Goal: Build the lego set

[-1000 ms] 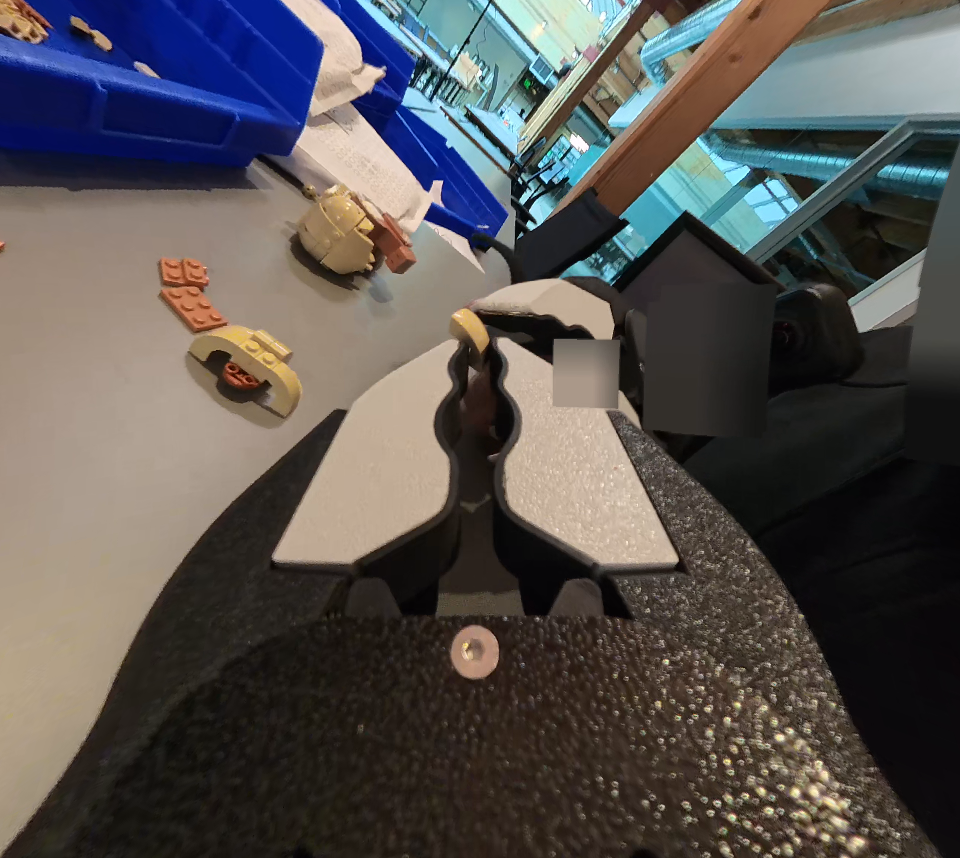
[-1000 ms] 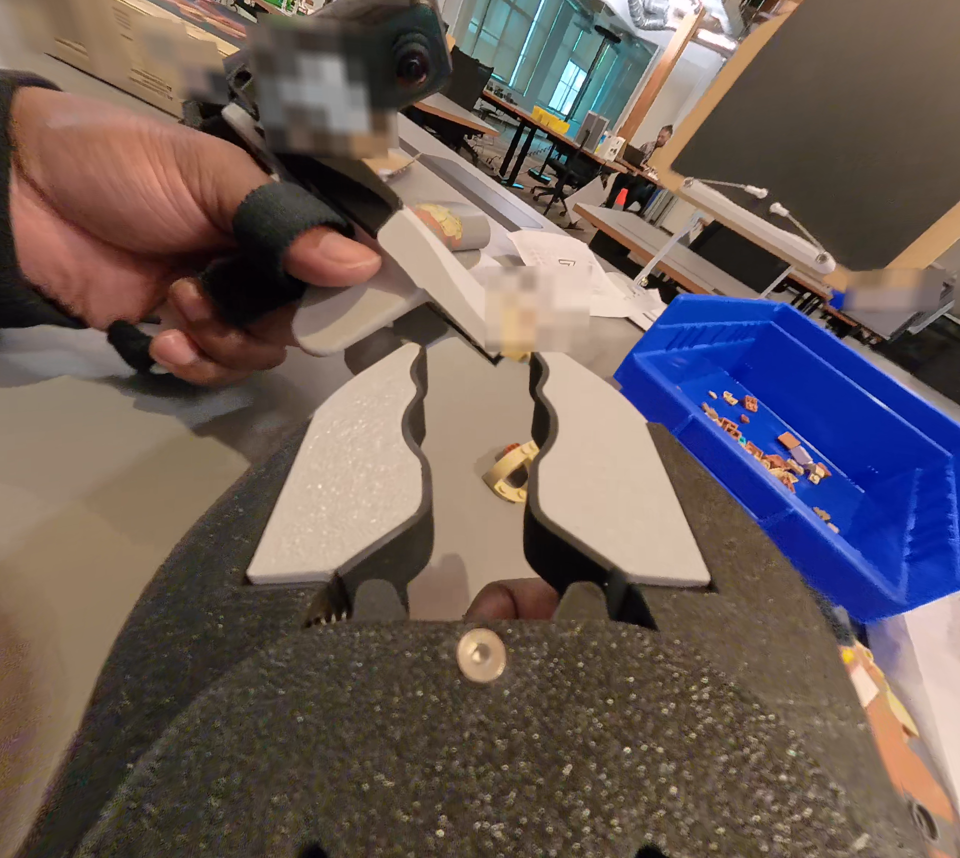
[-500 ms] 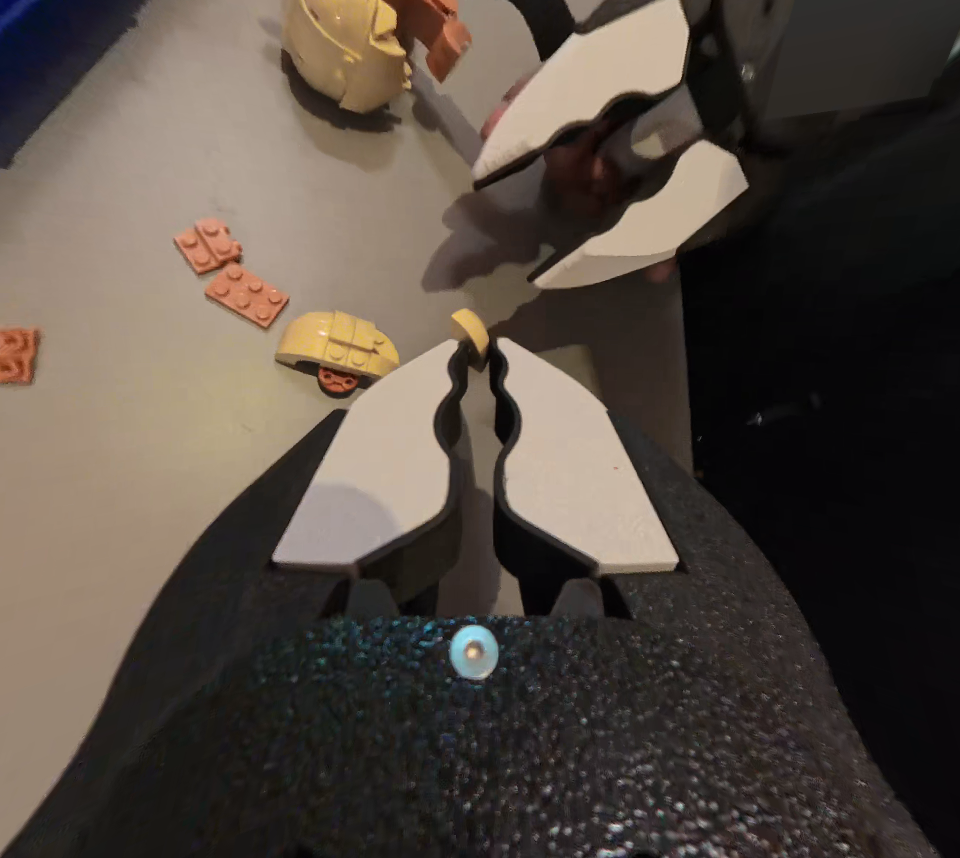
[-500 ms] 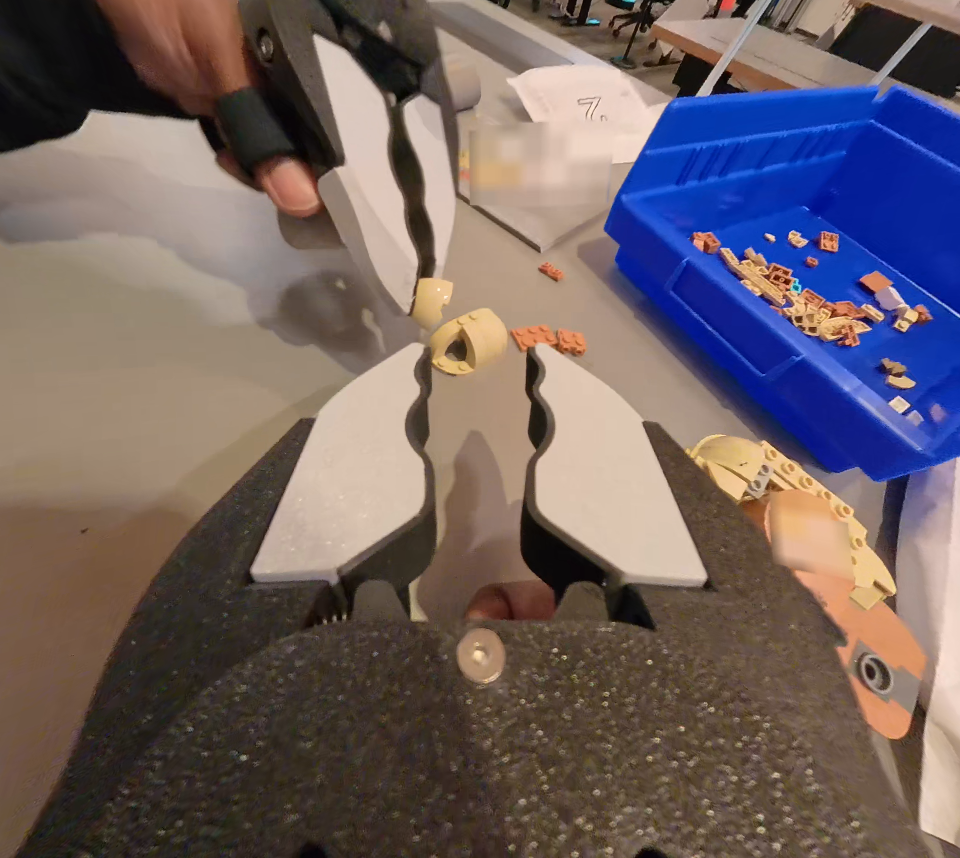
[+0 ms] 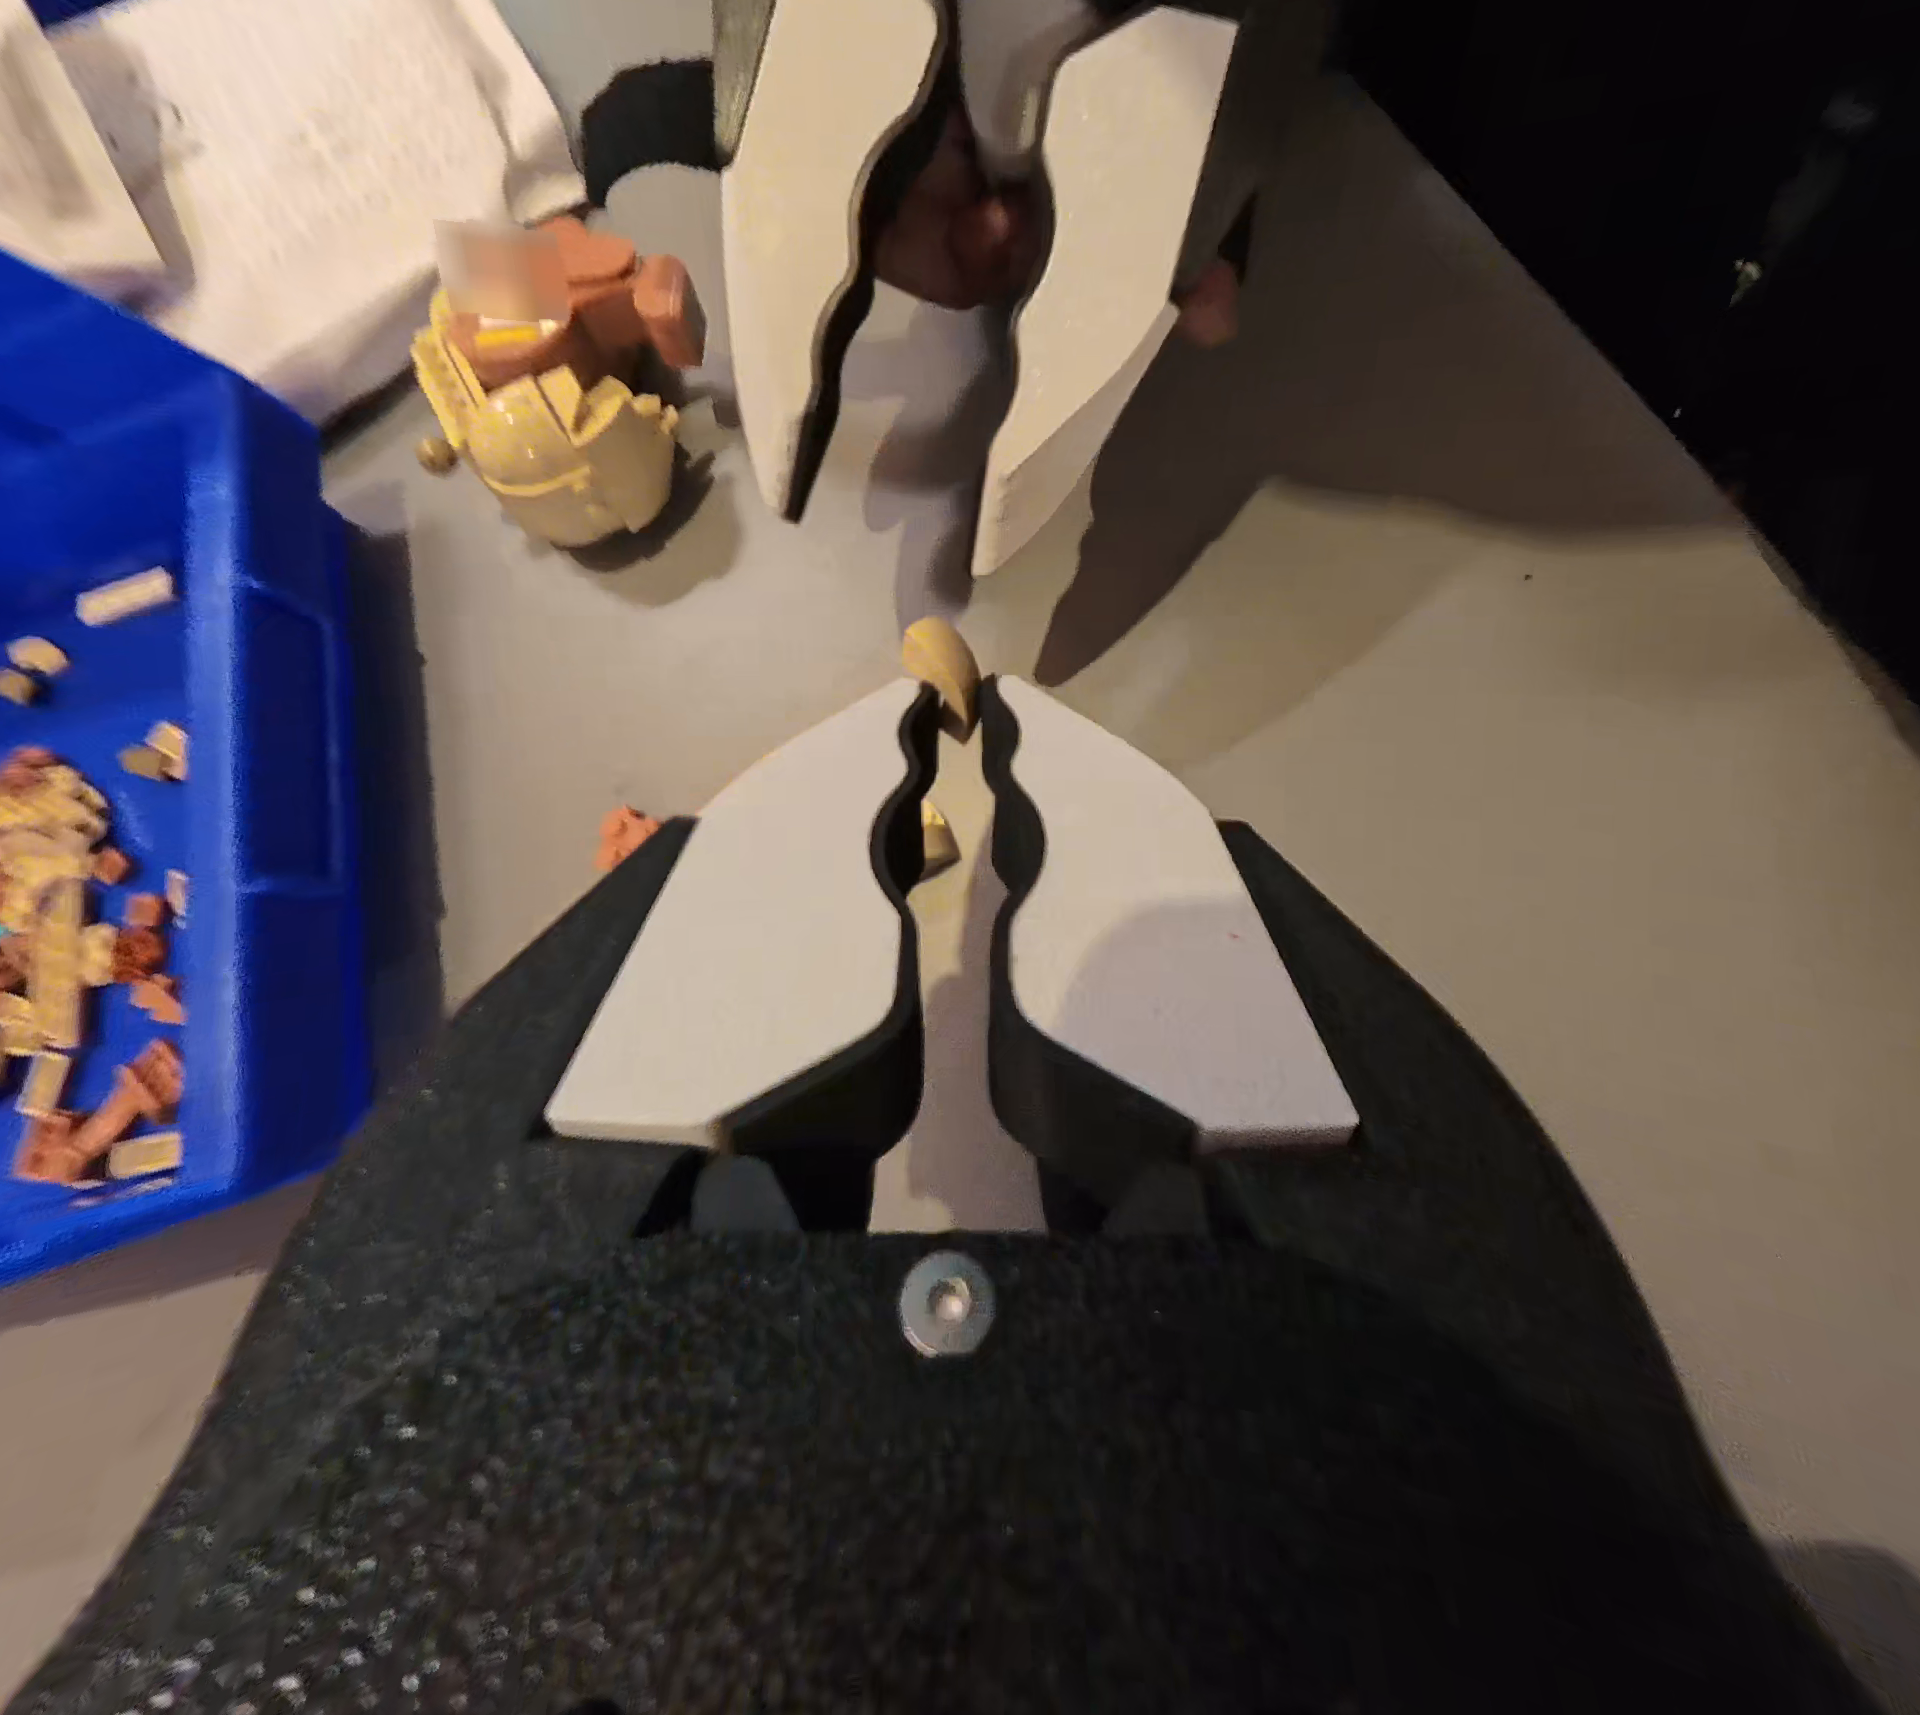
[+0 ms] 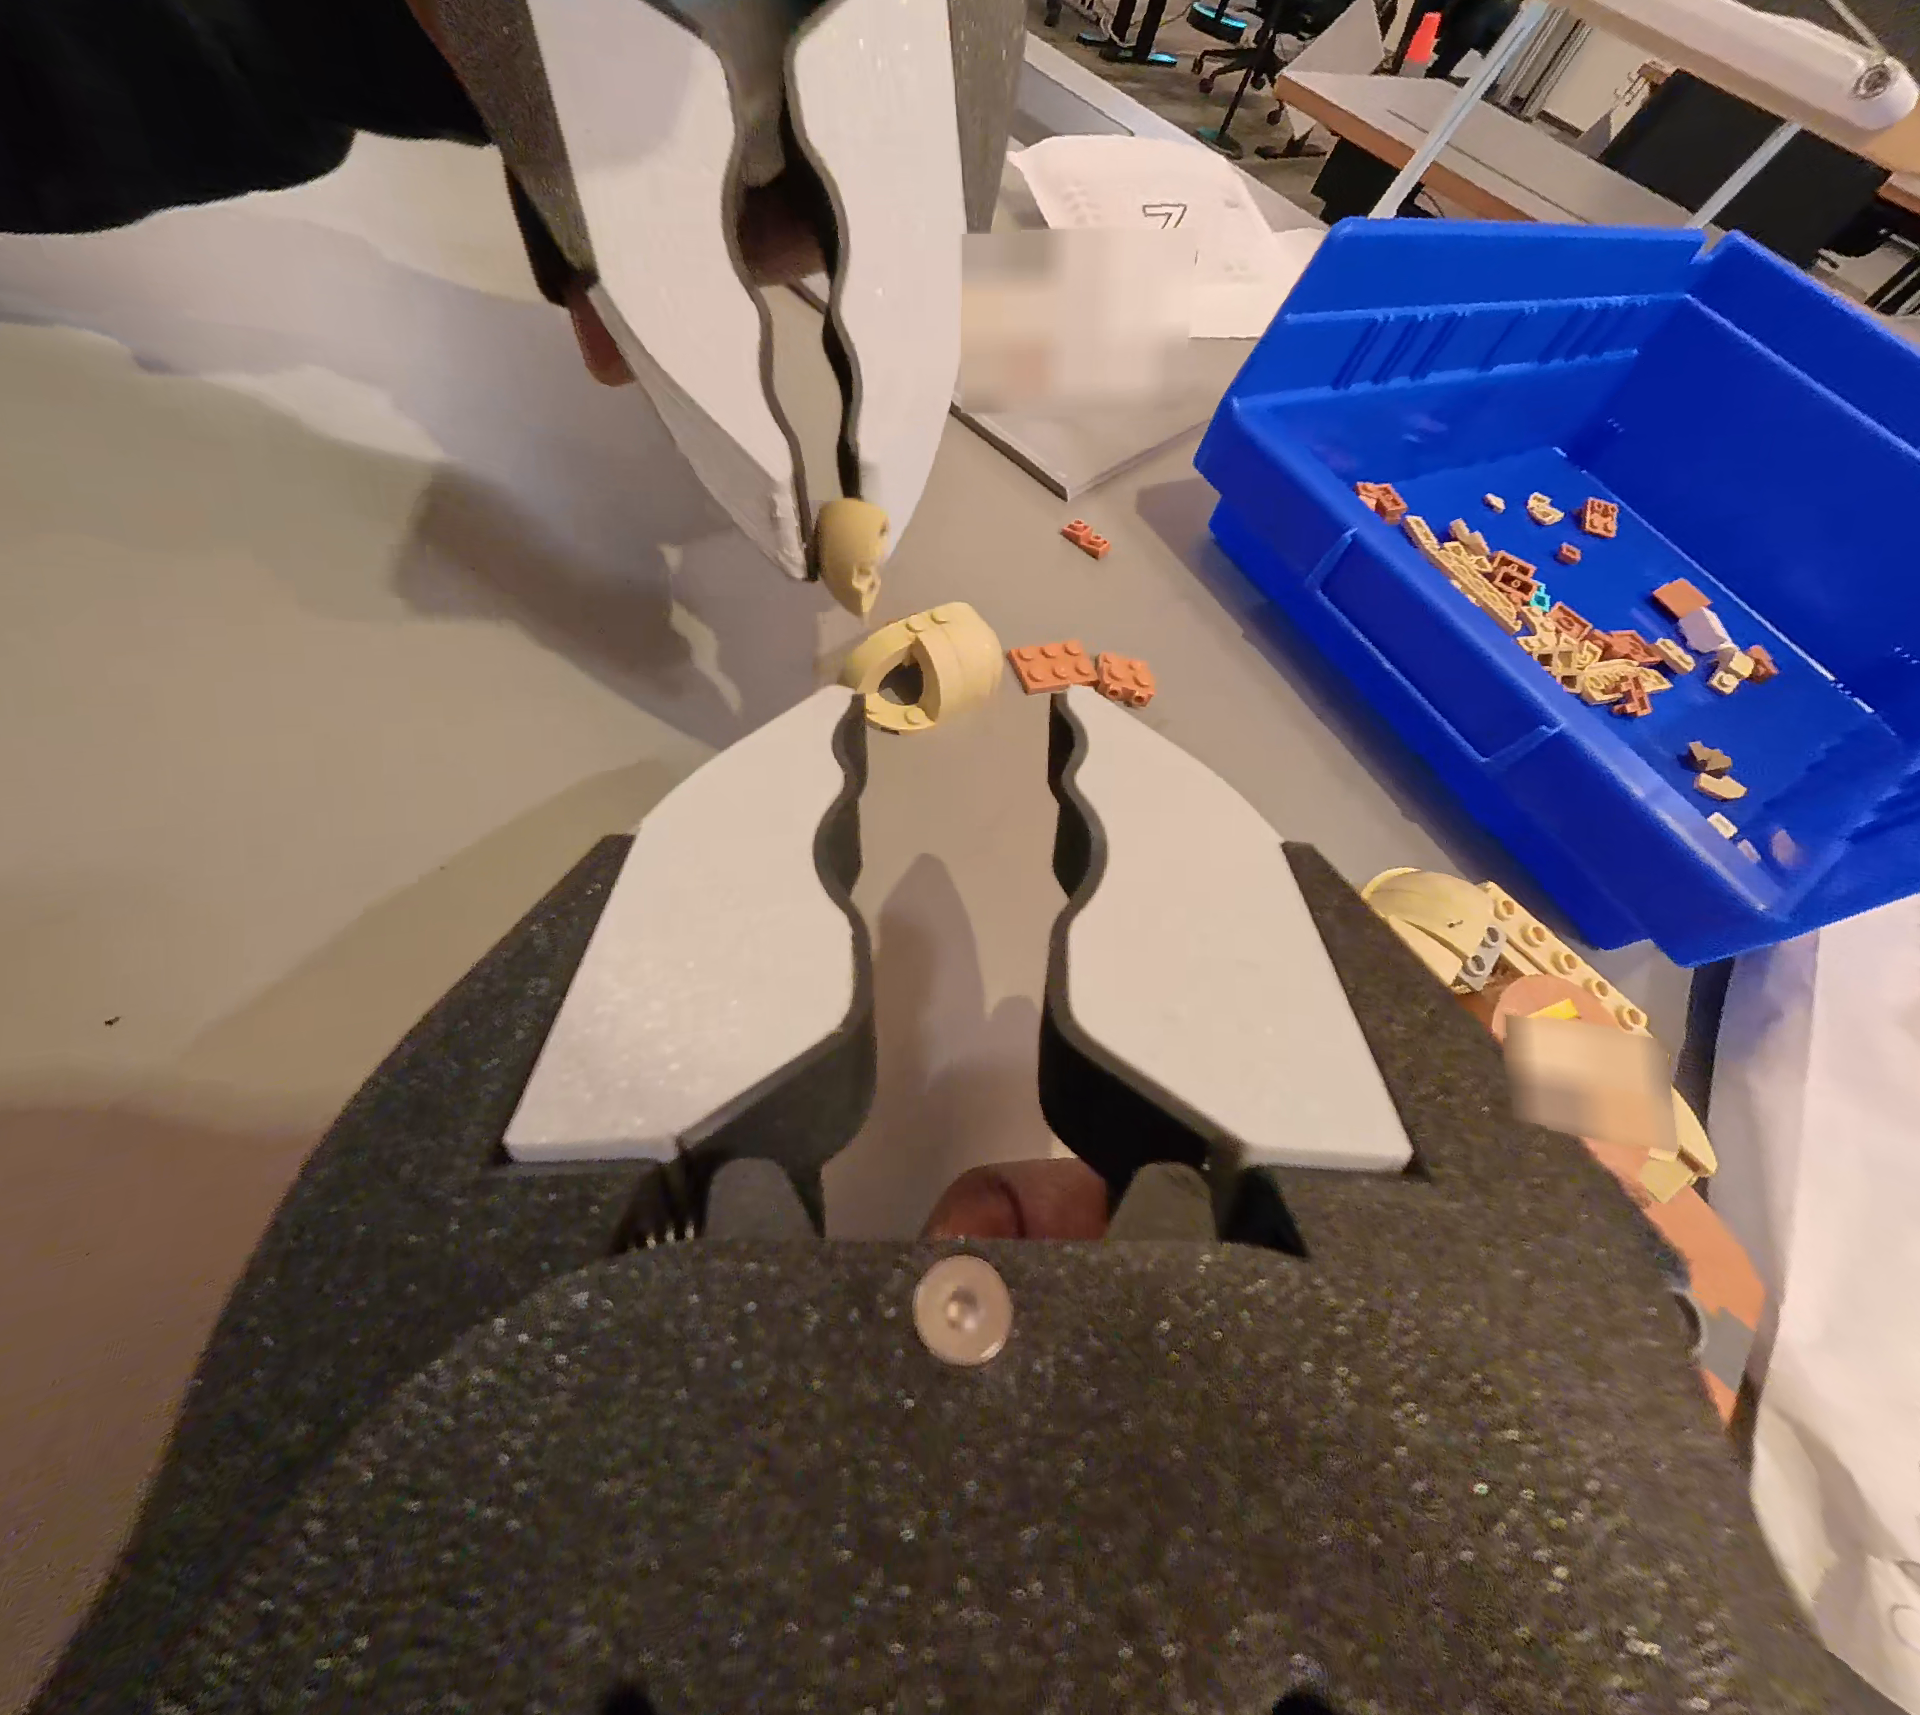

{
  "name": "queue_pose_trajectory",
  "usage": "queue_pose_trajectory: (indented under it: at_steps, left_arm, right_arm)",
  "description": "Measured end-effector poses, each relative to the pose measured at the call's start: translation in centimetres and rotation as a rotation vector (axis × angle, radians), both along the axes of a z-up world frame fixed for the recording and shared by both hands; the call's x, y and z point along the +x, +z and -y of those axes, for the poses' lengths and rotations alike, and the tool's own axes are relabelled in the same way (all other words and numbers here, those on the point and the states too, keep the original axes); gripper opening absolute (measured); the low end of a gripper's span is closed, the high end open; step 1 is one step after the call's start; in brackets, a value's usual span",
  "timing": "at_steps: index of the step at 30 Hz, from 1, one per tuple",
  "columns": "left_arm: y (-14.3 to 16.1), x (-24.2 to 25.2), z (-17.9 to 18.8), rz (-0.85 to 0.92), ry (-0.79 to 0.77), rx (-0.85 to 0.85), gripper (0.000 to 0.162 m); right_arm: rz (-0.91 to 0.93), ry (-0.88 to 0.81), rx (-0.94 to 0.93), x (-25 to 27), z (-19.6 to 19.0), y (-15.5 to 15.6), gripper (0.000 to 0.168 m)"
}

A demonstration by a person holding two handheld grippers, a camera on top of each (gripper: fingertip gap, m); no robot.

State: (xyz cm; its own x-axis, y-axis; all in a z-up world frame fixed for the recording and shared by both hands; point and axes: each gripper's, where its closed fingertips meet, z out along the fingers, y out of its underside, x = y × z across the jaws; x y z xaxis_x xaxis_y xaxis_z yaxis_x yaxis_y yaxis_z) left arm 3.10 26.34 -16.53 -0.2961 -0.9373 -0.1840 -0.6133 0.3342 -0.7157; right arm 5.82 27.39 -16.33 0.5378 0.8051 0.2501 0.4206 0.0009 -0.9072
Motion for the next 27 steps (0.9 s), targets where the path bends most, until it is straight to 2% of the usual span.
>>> queue_pose_trajectory:
  at_steps: [3,6,11,16,21,27]
  left_arm:
    - [0.8,0.2,0.1,0.048,-0.026,0.053,0.008]
    - [0.5,-0.1,-0.3,0.008,-0.003,0.046,0.008]
    - [-1.8,-1.6,-1.4,-0.276,0.117,-0.134,0.008]
    - [-1.9,-1.4,-1.2,-0.494,0.169,-0.380,0.008]
    - [-2.7,-1.9,-1.6,-0.719,0.126,-0.367,0.008]
    - [-3.6,-1.6,-1.9,-0.843,0.120,-0.366,0.008]
  right_arm:
    - [0.007,0.002,0.006,0.0,0.1,0.0,0.033]
    - [0.004,-0.001,0.007,0.1,0.0,0.0,0.032]
    - [0.043,-0.006,0.031,0.2,-0.2,-0.3,0.031]
    - [0.142,0.024,0.082,-0.5,-0.1,-1.2,0.030]
    - [0.274,0.043,0.099,-1.2,-0.6,-2.6,0.031]
    - [0.358,0.033,0.127,-1.5,-1.4,-3.5,0.030]
